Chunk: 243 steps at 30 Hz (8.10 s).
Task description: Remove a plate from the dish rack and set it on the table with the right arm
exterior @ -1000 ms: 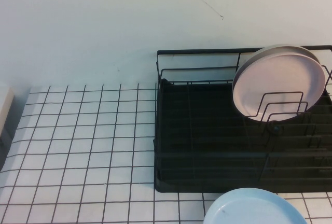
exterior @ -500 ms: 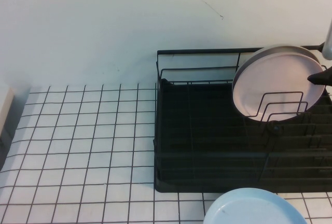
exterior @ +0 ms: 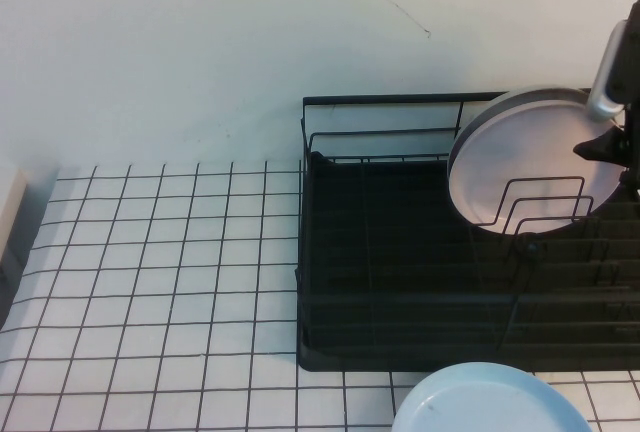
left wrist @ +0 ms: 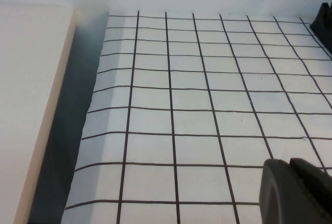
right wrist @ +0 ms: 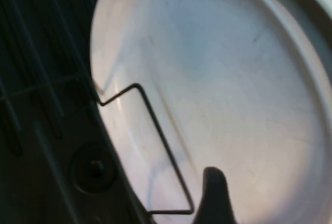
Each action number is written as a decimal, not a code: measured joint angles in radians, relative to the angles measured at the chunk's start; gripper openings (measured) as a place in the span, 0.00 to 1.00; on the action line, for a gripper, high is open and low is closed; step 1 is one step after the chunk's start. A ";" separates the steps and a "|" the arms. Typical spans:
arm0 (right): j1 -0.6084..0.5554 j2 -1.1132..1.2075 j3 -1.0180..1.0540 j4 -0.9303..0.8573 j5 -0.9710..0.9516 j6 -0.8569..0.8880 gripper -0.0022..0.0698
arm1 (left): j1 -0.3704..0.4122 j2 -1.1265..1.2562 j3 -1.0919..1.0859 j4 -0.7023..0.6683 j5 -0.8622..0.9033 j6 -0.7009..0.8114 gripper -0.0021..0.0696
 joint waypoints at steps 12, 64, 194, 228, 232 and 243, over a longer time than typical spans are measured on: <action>0.000 0.038 -0.004 0.000 -0.056 -0.020 0.67 | 0.000 0.000 0.000 0.000 0.000 0.000 0.02; -0.123 -1.020 0.832 0.156 0.435 1.026 0.14 | 0.000 0.000 0.000 0.000 0.000 0.000 0.02; -0.043 -1.651 1.065 -0.249 -0.516 0.826 0.03 | 0.000 0.000 0.000 0.000 0.000 0.000 0.02; -0.110 -1.794 1.399 -0.564 -0.243 1.371 0.03 | 0.000 0.000 0.000 0.000 0.000 0.000 0.02; -0.110 -1.794 1.399 -0.564 -0.243 1.371 0.03 | 0.000 0.000 0.000 0.000 0.000 0.000 0.02; -0.112 -1.794 1.399 -0.564 -0.243 1.372 0.03 | 0.000 0.000 0.000 0.000 0.000 0.000 0.02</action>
